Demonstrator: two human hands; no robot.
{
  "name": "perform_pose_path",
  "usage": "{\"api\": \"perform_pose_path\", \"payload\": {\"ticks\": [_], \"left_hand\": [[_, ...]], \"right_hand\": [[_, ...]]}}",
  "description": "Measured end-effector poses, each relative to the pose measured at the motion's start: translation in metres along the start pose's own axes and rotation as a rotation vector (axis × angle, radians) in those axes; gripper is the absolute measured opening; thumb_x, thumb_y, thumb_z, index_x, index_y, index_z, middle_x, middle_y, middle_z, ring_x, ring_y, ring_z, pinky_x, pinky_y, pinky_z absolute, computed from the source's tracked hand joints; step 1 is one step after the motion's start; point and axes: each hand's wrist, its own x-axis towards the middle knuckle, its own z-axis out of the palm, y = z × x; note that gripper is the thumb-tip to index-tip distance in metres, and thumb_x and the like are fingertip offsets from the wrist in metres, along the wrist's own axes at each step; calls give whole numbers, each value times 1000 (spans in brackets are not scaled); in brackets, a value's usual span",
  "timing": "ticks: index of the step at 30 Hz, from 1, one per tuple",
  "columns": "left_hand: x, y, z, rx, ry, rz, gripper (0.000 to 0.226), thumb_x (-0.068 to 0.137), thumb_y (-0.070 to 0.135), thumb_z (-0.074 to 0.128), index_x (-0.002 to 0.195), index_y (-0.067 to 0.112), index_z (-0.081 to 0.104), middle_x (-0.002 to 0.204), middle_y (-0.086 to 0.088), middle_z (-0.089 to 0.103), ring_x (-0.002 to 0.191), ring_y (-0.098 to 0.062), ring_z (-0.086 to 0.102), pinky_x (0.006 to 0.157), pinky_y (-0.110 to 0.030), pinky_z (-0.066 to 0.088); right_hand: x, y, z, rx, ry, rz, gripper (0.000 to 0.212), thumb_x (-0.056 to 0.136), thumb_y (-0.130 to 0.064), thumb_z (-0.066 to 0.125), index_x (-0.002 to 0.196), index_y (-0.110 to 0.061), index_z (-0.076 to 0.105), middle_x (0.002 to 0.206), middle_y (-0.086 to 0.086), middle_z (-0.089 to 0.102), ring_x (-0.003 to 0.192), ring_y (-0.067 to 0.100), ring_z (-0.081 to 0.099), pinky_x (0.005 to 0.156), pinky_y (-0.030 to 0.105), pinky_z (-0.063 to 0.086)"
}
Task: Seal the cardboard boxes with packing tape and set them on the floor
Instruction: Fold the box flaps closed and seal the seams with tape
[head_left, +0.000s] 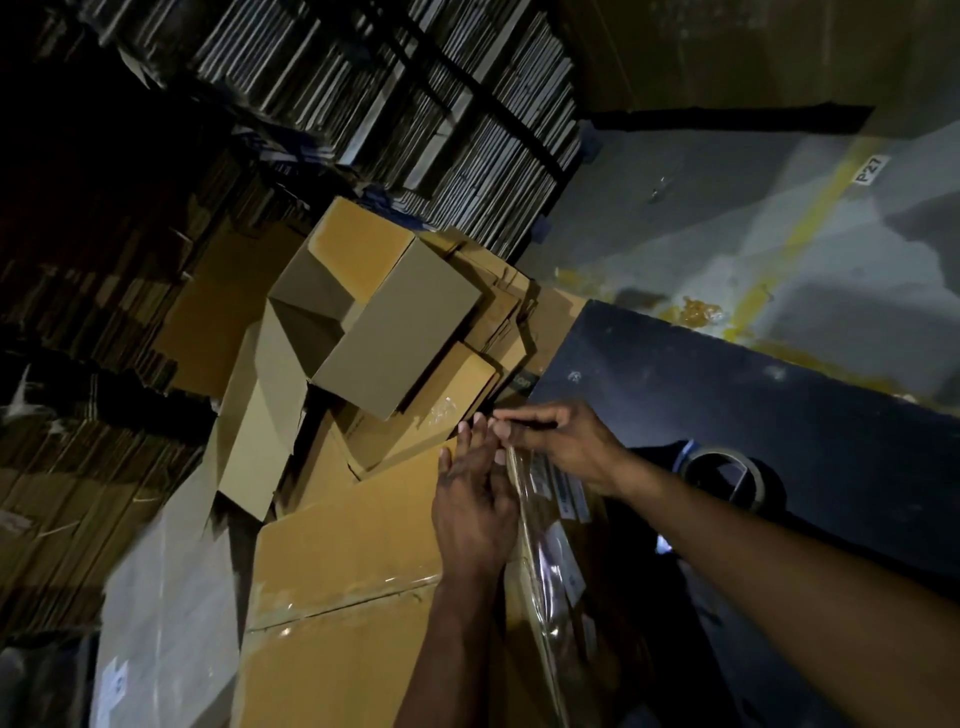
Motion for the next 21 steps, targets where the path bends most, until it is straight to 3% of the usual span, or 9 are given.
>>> {"api": "perform_pose_path", "payload": {"ticks": [4,6,12,14,17,19,21], "left_hand": [[1,1,1,-9,5,-25,45,107,32,40,150,26,51,160,9,42,154,-2,26,129,-37,18],[1,0,1,-19,0,-24,44,108,31,41,150,26,52,160,9,42,153,-1,25,129,-37,18],[1,0,-7,-53,-71,-28,45,109,37,38,151,29,51,161,10,40,154,2,22,129,-47,20],[4,1,-20,-108,-131,-45,45,107,42,40,150,33,52,160,13,40,153,3,22,129,-50,20],[10,5,-38,-87,-208,-23,46,107,44,40,150,34,51,161,12,38,154,-5,26,126,-53,27],[4,12,-43,-54,-201,23,46,108,40,39,152,32,49,161,14,34,154,0,21,128,-50,21],[-8,17,-43,-68,-156,8,47,108,38,39,153,28,48,159,14,36,152,6,20,129,-47,19]], "right_hand": [[10,5,-12,65,-71,-27,29,87,-19,78,116,-19,75,106,-10,77,105,7,72,86,19,55],[15,9,-14,88,-76,-32,28,89,-12,76,116,-14,74,103,-8,78,102,9,73,82,18,55],[11,10,-24,-36,-137,-51,36,93,-9,72,129,-12,69,117,-8,75,112,7,69,89,20,55],[7,8,-32,-134,-237,-67,45,95,-6,69,138,-15,63,132,-4,68,124,8,62,102,29,52],[-3,-3,-35,-211,-338,-63,58,97,-34,68,151,-32,47,154,-9,49,143,7,42,116,33,37],[-7,-9,-26,-369,-304,-103,69,96,-58,57,158,-41,31,165,-10,30,150,5,25,120,36,29],[-8,-6,-12,-591,-274,-208,77,98,-67,44,162,-39,13,170,-10,13,154,5,10,125,42,21]]}}
